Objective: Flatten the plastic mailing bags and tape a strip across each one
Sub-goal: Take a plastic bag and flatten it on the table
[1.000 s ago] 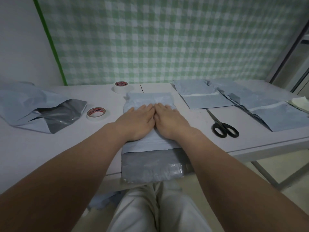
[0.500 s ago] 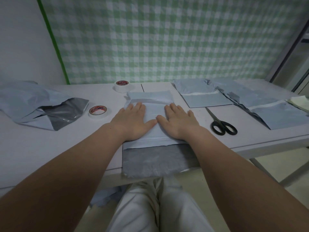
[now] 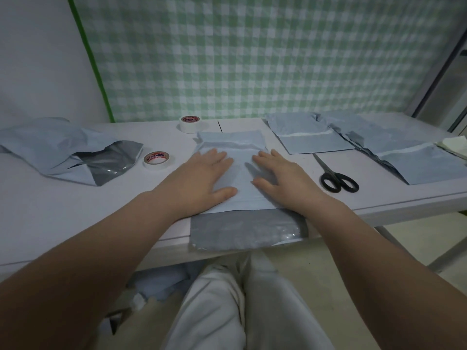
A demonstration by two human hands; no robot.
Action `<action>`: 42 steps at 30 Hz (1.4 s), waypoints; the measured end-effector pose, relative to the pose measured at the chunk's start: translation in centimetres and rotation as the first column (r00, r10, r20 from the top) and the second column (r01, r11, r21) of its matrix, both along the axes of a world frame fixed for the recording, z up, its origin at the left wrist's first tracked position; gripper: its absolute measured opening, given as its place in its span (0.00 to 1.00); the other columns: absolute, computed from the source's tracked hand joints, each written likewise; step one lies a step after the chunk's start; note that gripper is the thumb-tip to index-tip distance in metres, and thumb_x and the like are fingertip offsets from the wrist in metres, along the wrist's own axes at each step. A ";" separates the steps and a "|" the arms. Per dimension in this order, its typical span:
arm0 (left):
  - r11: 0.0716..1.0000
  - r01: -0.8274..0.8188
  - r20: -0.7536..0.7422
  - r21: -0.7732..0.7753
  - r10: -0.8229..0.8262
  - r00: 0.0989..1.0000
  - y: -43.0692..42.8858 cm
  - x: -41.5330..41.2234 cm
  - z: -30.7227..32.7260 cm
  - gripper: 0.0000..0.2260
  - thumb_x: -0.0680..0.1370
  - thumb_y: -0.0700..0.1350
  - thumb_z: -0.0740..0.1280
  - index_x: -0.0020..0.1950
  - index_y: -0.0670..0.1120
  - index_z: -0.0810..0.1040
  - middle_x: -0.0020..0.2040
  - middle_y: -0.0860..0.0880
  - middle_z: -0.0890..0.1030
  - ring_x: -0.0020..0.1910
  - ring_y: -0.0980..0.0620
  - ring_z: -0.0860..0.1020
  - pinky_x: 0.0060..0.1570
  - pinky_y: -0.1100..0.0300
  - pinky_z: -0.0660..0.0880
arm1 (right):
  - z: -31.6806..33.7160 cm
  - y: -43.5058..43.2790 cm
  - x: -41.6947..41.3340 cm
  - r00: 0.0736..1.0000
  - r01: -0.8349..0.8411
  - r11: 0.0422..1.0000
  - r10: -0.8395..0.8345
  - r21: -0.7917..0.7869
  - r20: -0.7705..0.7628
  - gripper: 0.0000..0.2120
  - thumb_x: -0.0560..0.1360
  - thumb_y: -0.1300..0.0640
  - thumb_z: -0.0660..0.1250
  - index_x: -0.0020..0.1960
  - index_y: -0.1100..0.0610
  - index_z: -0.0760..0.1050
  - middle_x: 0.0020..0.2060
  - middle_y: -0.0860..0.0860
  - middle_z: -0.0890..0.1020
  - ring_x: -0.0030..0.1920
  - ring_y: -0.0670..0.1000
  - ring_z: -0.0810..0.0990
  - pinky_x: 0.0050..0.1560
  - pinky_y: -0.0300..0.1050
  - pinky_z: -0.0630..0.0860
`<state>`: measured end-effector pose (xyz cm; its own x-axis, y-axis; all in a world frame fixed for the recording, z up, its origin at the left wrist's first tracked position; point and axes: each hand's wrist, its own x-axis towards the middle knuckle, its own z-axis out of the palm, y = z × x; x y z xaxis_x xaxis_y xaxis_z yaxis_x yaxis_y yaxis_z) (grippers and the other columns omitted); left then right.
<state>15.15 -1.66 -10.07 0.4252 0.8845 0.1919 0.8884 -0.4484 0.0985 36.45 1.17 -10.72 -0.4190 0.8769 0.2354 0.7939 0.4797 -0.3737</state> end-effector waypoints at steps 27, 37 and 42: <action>0.962 0.268 -0.221 0.046 -0.252 0.942 -6.9 -1.8 -1.2 0.35 0.76 0.65 0.55 0.76 0.46 0.56 0.75 0.40 0.63 0.72 0.43 0.64 0.70 0.51 0.57 | -3.1 -9.2 3.3 0.934 -0.227 0.926 0.294 0.301 -0.200 0.07 0.66 0.64 0.69 0.38 0.54 0.76 0.55 0.48 0.81 0.60 0.44 0.77 0.60 0.43 0.72; 0.961 0.273 -0.199 0.047 -0.259 0.945 -7.0 -1.8 -1.1 0.32 0.78 0.62 0.55 0.75 0.45 0.60 0.74 0.40 0.64 0.72 0.44 0.63 0.70 0.60 0.54 | -2.1 -10.1 2.4 0.979 -0.170 0.908 0.201 0.383 -0.042 0.09 0.64 0.67 0.64 0.39 0.55 0.72 0.34 0.46 0.73 0.36 0.49 0.68 0.38 0.39 0.65; 0.965 0.260 -0.213 0.015 -0.251 0.944 -6.9 -1.8 -1.1 0.33 0.77 0.62 0.55 0.77 0.45 0.59 0.75 0.41 0.62 0.73 0.43 0.63 0.72 0.59 0.52 | -2.3 -10.4 2.0 0.981 -0.171 0.898 0.195 0.404 -0.018 0.09 0.64 0.67 0.65 0.39 0.55 0.76 0.35 0.49 0.74 0.34 0.53 0.72 0.35 0.46 0.71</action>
